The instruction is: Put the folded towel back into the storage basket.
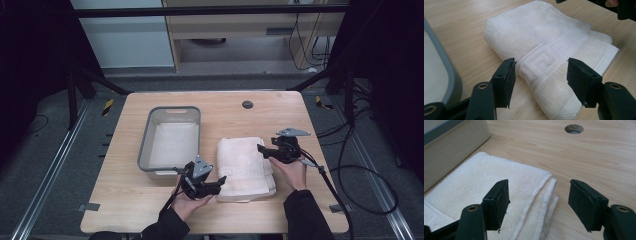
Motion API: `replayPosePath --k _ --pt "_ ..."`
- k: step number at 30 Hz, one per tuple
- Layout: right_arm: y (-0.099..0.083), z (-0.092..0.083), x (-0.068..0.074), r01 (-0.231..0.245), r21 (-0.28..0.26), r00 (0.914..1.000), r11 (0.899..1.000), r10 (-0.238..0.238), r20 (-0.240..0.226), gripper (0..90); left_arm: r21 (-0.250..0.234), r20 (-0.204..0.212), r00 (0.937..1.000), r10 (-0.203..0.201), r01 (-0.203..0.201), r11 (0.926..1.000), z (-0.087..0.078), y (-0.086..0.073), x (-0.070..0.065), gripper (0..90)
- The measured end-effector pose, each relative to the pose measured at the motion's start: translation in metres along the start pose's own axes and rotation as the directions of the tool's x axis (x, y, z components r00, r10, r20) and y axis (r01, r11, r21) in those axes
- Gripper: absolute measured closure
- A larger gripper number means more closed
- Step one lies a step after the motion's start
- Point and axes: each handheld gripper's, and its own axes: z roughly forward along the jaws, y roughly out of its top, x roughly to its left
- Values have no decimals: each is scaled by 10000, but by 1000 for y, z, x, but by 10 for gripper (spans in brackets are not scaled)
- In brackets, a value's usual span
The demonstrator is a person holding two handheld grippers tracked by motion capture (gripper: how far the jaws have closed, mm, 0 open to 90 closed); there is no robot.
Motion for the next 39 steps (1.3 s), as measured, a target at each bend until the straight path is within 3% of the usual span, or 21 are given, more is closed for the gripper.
replayPosePath --k 7,23,39 --pt "-4 8 2 156 314 9998 9994 -159 85 333 288 6 10000 38 -38 9996 9 -6 -4 393" --pt "-13 19 0 28 639 10000 9980 -28 3 329 796 -68 10000 -61 66 9968 28 -18 -10 347" --pt "-23 33 1 -232 1089 9997 9938 242 -87 324 989 -72 9989 -462 467 9940 41 -25 -7 315"
